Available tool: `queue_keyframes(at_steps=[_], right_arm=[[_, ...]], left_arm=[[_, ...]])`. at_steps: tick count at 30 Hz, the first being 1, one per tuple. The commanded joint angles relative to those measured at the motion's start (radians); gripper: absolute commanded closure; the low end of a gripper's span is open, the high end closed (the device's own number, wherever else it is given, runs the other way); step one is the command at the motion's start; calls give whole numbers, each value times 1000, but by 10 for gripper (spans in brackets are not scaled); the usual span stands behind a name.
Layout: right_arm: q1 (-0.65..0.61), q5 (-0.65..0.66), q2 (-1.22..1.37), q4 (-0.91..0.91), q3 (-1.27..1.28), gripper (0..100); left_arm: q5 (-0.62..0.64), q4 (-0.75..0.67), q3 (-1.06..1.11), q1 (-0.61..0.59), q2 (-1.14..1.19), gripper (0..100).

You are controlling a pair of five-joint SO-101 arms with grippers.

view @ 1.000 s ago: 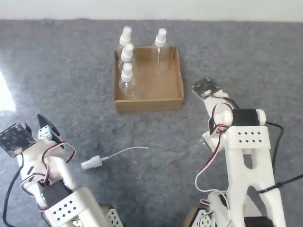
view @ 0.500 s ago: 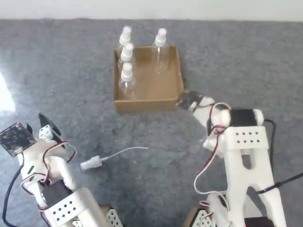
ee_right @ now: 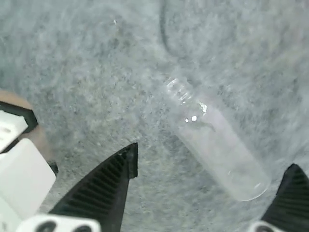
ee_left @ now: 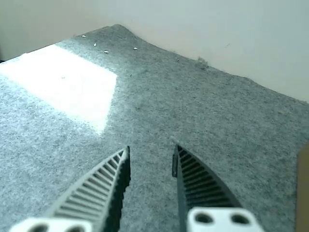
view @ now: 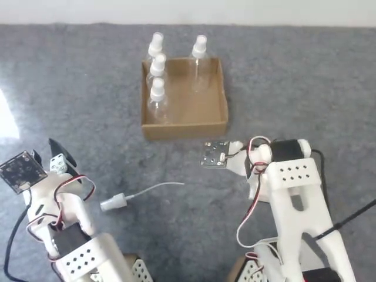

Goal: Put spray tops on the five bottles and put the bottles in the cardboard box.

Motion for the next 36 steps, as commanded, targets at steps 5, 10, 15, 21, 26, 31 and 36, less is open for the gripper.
queue_keyframes(at_steps=[5, 10, 15, 21, 26, 31, 36], right_arm=[[-4, 43, 151, -62, -9, 596], [-8, 43, 243, -127, -9, 596], [4, 41, 331, -205, -9, 597], [33, 2, 410, -275, -9, 597], [35, -72, 429, -315, -14, 689], [30, -123, 424, -321, -15, 836], [31, -184, 424, -331, -15, 843]], left_arm=[[3, -28, -27, 3, -15, 866], [3, -28, -27, 3, -15, 866], [3, -28, -27, 5, -15, 866], [3, -28, -27, 6, -15, 866], [3, -28, -27, 6, -15, 866], [3, -28, -27, 6, -15, 866], [3, -28, -27, 6, -15, 866]])
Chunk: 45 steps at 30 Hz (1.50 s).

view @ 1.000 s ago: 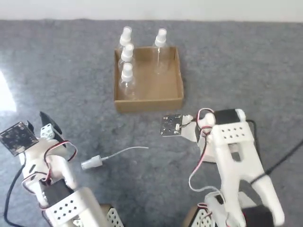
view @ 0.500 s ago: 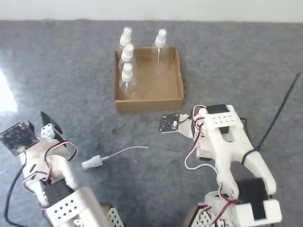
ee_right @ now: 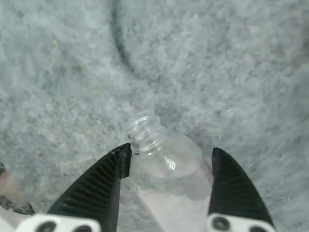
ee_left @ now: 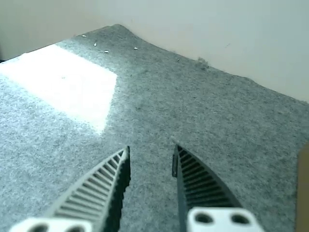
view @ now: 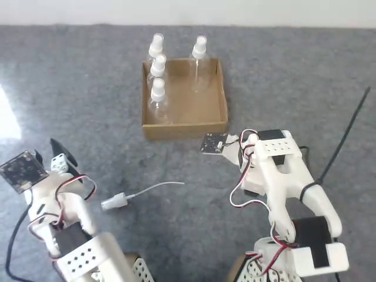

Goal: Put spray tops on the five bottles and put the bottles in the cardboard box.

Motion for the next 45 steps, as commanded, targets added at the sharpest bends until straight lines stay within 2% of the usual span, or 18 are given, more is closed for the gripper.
queue_keyframes(at_steps=[1, 14, 20, 23, 29, 37, 45], right_arm=[[8, -58, -8, -24, -14, 843], [5, -416, -10, -165, -14, 846], [4, -488, -4, -165, -15, 843], [2, -480, -2, -163, -15, 831], [2, -466, -10, -154, -20, 686], [-48, -229, -7, -10, -58, 685], [-47, -86, -1, 24, -61, 684]], left_arm=[[3, -28, -27, 6, -15, 866], [3, -28, -27, 6, -15, 866], [3, -28, -27, 6, -15, 866], [3, -28, -27, 6, -15, 866], [3, -28, -27, 8, -15, 866], [3, -28, -27, 8, -15, 866], [3, -28, -27, 8, -15, 866]])
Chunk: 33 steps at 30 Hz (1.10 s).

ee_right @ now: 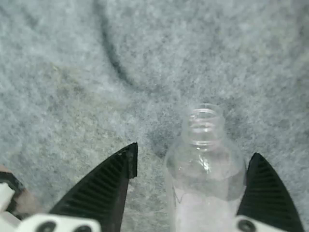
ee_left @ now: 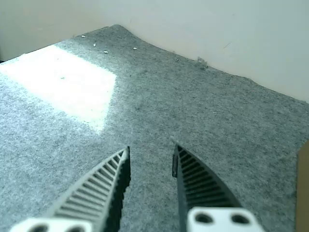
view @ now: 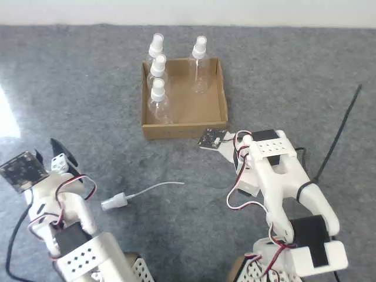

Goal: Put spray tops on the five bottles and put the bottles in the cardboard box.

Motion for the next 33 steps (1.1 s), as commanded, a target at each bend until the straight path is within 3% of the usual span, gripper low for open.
queue_keyframes(at_steps=[1, 13, 25, 33], right_arm=[[-2, 68, -2, 15, -58, 684], [53, 172, -10, 10, -60, 684], [68, 175, -4, 4, -78, 686], [73, 173, -4, -38, -78, 775]], left_arm=[[3, -28, -27, 5, -15, 866], [3, -28, -27, 5, -15, 866], [3, -29, -27, 5, -15, 866], [3, -29, -27, 5, -15, 866]])
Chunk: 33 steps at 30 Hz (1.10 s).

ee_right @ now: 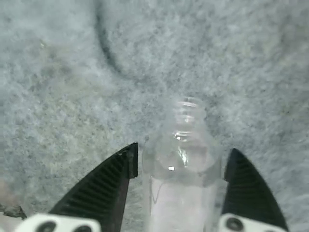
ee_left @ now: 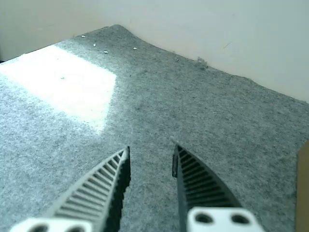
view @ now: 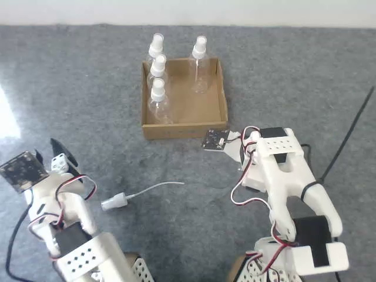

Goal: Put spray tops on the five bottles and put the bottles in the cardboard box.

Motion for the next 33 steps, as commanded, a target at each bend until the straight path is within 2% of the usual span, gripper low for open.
queue_keyframes(at_steps=[1, 12, 17, 19, 25, 33], right_arm=[[13, 6, -4, -16, -54, 775], [13, 8, -2, -18, -49, 784], [5, 6, -12, -18, -51, 921], [5, 3, -15, -13, -58, 935], [-15, -158, -82, -8, -75, 935], [-179, -413, -228, 21, -74, 939]], left_arm=[[3, -29, -27, 5, -15, 866], [3, -29, -27, 5, -15, 866], [3, -29, -27, 5, -15, 866], [3, -29, -27, 5, -15, 866], [3, -29, -27, 5, -15, 866], [3, -29, -27, 5, -15, 866]])
